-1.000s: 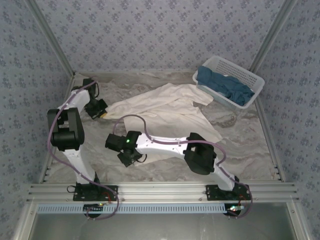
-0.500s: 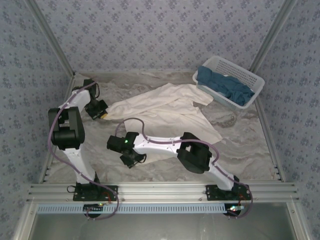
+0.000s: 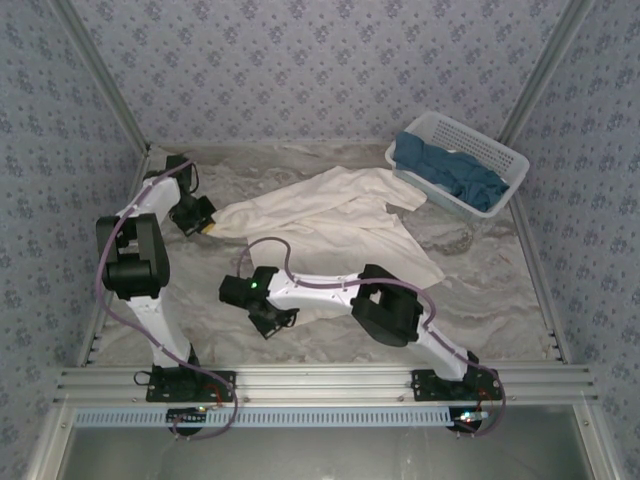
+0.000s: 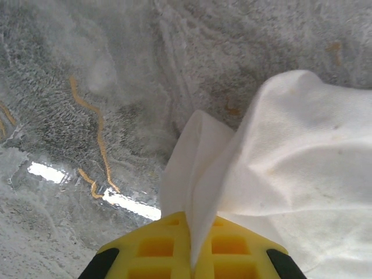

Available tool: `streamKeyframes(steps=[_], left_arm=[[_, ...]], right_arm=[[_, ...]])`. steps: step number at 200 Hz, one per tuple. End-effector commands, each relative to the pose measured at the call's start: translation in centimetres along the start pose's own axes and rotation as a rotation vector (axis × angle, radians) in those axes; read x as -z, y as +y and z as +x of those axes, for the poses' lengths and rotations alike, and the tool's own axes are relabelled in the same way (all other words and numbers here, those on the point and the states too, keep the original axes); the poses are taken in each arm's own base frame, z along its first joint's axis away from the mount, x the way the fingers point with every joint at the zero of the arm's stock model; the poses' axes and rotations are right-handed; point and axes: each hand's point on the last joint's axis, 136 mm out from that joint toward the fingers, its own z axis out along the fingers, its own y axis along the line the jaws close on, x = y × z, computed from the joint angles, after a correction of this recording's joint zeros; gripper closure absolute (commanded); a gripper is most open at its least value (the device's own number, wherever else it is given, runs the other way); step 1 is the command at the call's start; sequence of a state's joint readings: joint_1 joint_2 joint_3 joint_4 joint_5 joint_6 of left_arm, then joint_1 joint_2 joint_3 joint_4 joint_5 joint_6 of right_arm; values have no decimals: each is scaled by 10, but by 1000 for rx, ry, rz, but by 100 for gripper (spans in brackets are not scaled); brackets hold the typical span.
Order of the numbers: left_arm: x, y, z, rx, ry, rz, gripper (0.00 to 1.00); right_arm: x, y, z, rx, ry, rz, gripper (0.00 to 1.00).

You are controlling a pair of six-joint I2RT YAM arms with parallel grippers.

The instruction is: Fold and stack the t-shirts

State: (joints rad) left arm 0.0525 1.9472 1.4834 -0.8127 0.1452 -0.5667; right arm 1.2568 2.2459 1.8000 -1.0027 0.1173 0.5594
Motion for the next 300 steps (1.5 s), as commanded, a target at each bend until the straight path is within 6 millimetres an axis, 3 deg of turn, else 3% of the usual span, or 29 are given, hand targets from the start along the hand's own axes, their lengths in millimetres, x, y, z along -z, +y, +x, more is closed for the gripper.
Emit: streamKeyframes(steps=[1, 29, 74, 86, 109, 123, 139, 162, 183, 215, 233, 241, 256, 264, 283, 300], left_arm=[[13, -9, -2, 23, 14, 42, 100], [17, -17, 21, 101, 84, 120, 100], [16, -22, 99, 183, 194, 178, 100], [19, -31, 121, 173, 212, 205, 100], [26, -42, 160, 135, 247, 198, 100], [35, -47, 170, 133, 233, 216, 100], [50, -48, 167, 141, 193, 234, 100], [69, -48, 152, 110, 128, 224, 100], [69, -47, 152, 83, 162, 201, 100], [51, -37, 185, 52, 288, 165, 100], [45, -16, 207, 8, 346, 93, 100], [43, -6, 214, -3, 364, 70, 91], [42, -1, 222, -32, 376, 90, 55], [43, 4, 222, -48, 366, 79, 45], [42, 11, 211, -53, 341, 45, 41], [34, 5, 205, -34, 348, 65, 42]], right_arm=[[23, -49, 7, -40, -34, 111, 100], [58, -114, 26, -179, -82, 145, 100], [85, -207, 103, -408, -58, 238, 100], [83, -235, 135, -481, -14, 302, 100], [94, -274, 164, -623, -28, 348, 100], [99, -292, 173, -694, -40, 362, 100], [105, -311, 175, -751, -56, 390, 100], [117, -336, 171, -820, -84, 423, 100], [131, -357, 168, -870, -114, 467, 100], [139, -378, 186, -940, -109, 534, 100], [132, -381, 199, -979, -92, 524, 100], [130, -381, 202, -991, -88, 517, 100], [125, -379, 208, -999, -68, 514, 100], [123, -378, 212, -1007, -56, 524, 100], [120, -378, 220, -1012, -36, 545, 100], [118, -378, 221, -1009, -31, 543, 100]])
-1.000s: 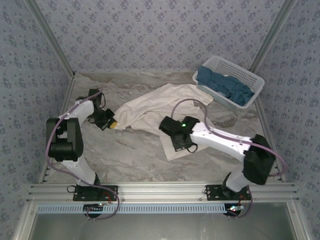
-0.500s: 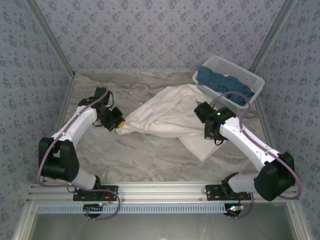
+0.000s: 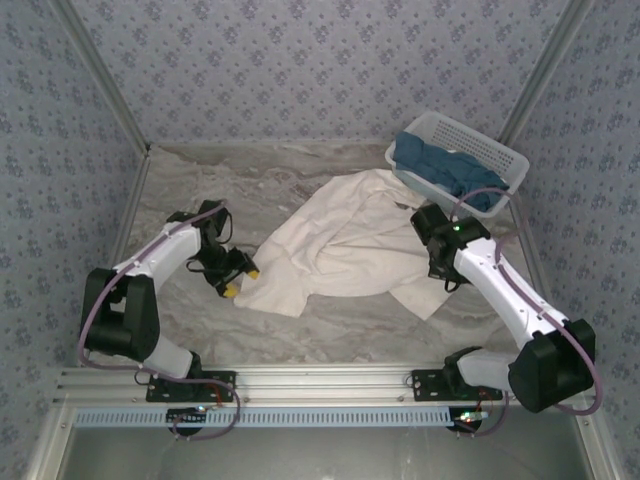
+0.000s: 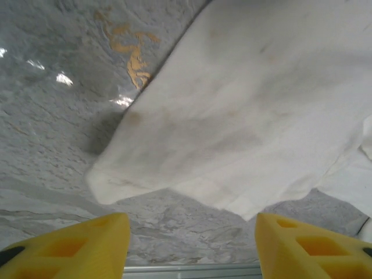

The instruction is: Fold and stack the t-shirts

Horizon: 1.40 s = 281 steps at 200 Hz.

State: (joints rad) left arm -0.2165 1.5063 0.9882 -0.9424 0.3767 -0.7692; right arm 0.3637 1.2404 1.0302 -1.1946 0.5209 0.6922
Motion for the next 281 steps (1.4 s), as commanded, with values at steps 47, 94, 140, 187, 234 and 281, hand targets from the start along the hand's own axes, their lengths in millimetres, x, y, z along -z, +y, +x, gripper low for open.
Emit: streamKeyframes(steps=[47, 94, 140, 187, 234, 281], left_arm=[[-19, 18, 4, -66, 42, -148, 47], [-25, 51, 3, -146, 28, -300, 45], [-55, 17, 3, -181, 39, -201, 45], [-70, 12, -9, -174, 10, -222, 97], [28, -52, -64, -107, -288, 7, 100], [188, -83, -99, 29, -635, 356, 100]], right_arm=[[1, -10, 0, 2, -3, 43, 100], [0, -5, 3, -4, 6, 10, 100], [1, 1, 4, -7, 6, -14, 100], [13, 5, -3, -19, -33, -60, 100], [65, 51, -49, 9, -180, -388, 100], [170, 81, -132, 24, -452, -666, 100]])
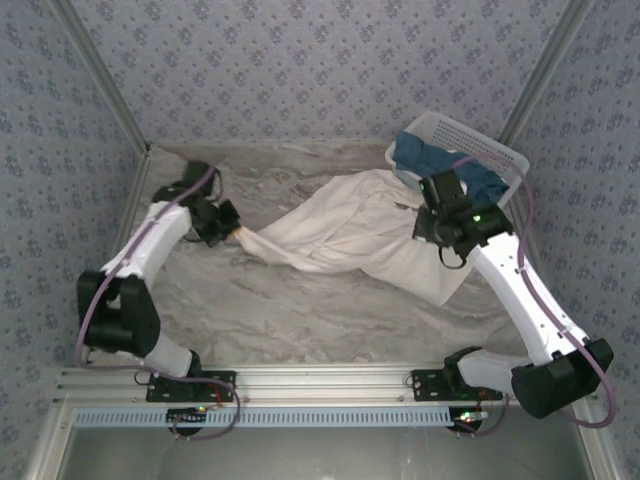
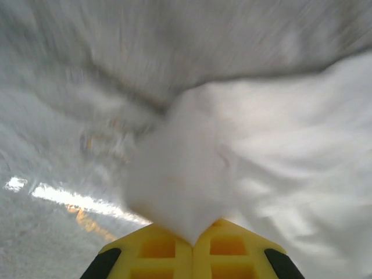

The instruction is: Fold and stack the t-shirts

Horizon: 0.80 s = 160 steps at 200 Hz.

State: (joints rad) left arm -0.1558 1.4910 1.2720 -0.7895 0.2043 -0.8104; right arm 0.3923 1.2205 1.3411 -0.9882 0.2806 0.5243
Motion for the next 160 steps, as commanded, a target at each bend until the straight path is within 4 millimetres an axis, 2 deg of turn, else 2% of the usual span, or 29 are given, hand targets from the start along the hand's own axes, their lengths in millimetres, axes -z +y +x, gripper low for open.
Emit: streamKeyframes(steps=[1, 27, 48, 82, 106, 118, 130, 140, 145, 160], left_arm=[[74, -29, -45, 76, -206, 153, 100], [150, -40, -74, 170, -417, 284, 100], [216, -46, -80, 213, -576, 377, 100], [321, -57, -70, 173, -796, 526, 100], [380, -60, -62, 149, -928, 588, 100], [395, -65, -64, 141, -953, 604, 100], [396, -76, -70, 122, -938, 611, 100], [380, -82, -81, 127, -895, 582, 100], [380, -87, -86, 126, -887, 584, 100], [350, -100, -108, 129, -823, 555, 100]], right_arm=[[35, 44, -57, 60, -167, -192, 100], [85, 66, -104, 56, -332, -327, 100], [132, 75, -124, 38, -456, -443, 100], [208, 71, -129, -10, -610, -626, 100], [243, 67, -129, -38, -667, -713, 100], [249, 71, -131, -38, -664, -743, 100], [253, 80, -140, -33, -682, -777, 100], [245, 89, -148, -30, -668, -791, 100], [238, 95, -151, -28, -654, -798, 100], [213, 115, -166, -37, -612, -833, 100]])
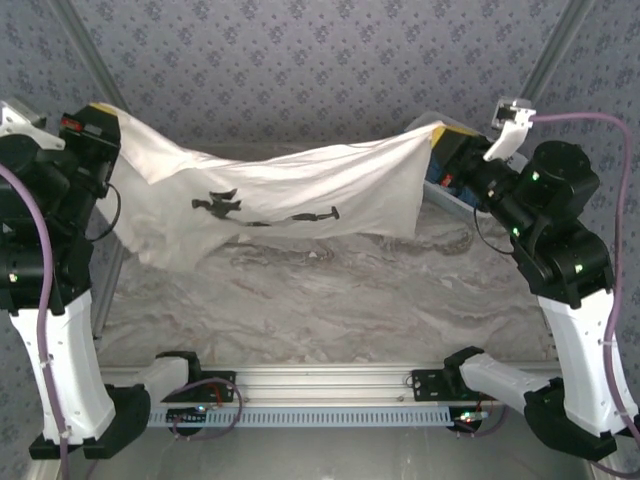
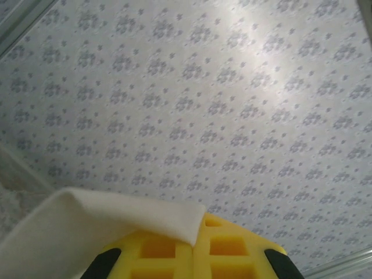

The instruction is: Fold and stack the t-shirts

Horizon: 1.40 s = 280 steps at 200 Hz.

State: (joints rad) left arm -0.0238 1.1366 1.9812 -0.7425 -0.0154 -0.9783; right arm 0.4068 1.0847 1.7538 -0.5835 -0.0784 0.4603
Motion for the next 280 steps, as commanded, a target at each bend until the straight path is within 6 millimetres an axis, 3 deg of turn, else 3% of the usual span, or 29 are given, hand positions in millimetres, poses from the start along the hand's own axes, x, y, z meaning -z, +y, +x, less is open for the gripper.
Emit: streamKeyframes(steps=[1, 19, 45, 69, 95, 114, 143, 162, 179, 199, 220, 232, 234, 255, 280], left_arm=[[-68, 36, 28, -3, 119, -127, 100], [-116, 53, 43, 36, 198, -139, 100], [-172, 81, 50, 31, 252, -169, 100], [-209, 95, 45, 22, 287, -155, 100], [-233, 88, 25, -16, 277, -100, 100], [-225, 44, 1, -90, 215, 27, 100], [-176, -15, -40, -126, 55, 152, 100], [-146, -28, -46, -151, 26, 133, 100], [-124, -18, -32, -218, 47, 37, 100], [-113, 29, 11, -245, 173, -128, 100], [-102, 112, 82, -182, 354, -289, 100], [-84, 156, 122, -143, 439, -360, 100], [-81, 166, 131, -137, 460, -380, 100], [-44, 247, 207, -61, 657, -534, 100], [5, 316, 277, -87, 843, -683, 100]], right_arm=[[-59, -2, 13, -54, 55, -66, 100], [-106, -13, 25, -120, 86, -106, 100], [-170, -34, 40, -196, 115, -151, 100], [-225, -60, 51, -237, 140, -155, 100], [-262, -77, 32, -258, 91, -173, 100], [-272, -82, 0, -260, 28, -191, 100], [-261, -91, -55, -282, -99, -211, 100], [-249, -103, -75, -310, -141, -201, 100], [-246, -110, -69, -317, -107, -187, 100], [-249, -121, -29, -331, 3, -141, 100], [-242, -150, 49, -383, 141, -25, 100], [-231, -176, 109, -413, 230, 88, 100], [-227, -176, 111, -408, 229, 94, 100], [-191, -205, 214, -407, 416, 280, 100], [-137, -230, 321, -367, 652, 467, 100]])
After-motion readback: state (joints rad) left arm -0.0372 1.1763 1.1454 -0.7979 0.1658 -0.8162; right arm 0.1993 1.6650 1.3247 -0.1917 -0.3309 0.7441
